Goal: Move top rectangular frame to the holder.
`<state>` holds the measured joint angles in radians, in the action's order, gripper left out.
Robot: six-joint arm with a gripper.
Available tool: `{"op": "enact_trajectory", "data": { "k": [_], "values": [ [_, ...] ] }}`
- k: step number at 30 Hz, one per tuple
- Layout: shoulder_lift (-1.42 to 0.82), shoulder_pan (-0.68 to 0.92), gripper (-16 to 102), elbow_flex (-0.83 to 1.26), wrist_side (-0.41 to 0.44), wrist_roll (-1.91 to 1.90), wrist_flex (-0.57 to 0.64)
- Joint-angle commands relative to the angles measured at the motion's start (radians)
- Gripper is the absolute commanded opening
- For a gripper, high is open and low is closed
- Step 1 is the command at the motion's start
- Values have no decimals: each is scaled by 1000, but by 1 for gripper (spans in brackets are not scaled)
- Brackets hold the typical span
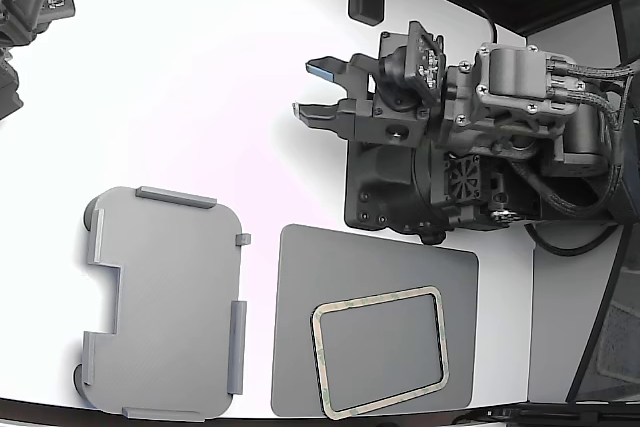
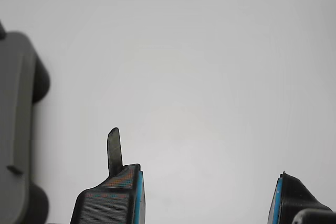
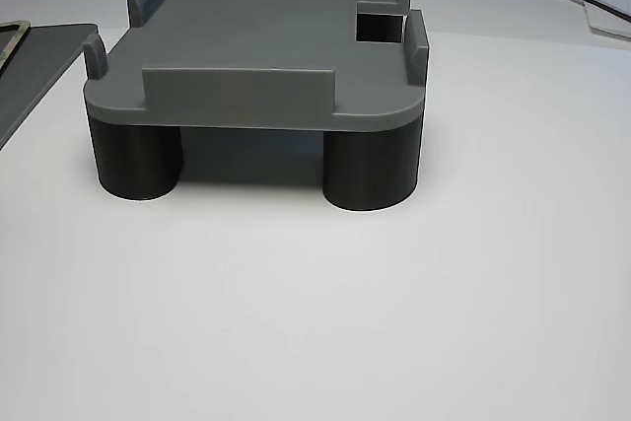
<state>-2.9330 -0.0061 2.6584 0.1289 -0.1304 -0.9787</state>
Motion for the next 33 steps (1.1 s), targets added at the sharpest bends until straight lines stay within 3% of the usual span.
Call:
{"op": "enact_trajectory", "data": {
  "k": [1, 10, 15, 21, 26, 33],
  "values": [
    [-21, -14, 100, -23, -18, 14, 9],
    [66, 12, 100, -179, -18, 71, 32],
    [264, 219, 100, -374, 114, 3, -63],
    [485, 468, 100, -560, 206, -153, -195],
    [669, 607, 100, -710, 196, -275, -356],
    [822, 818, 99, -802, 164, -483, -488]
  ]
}}
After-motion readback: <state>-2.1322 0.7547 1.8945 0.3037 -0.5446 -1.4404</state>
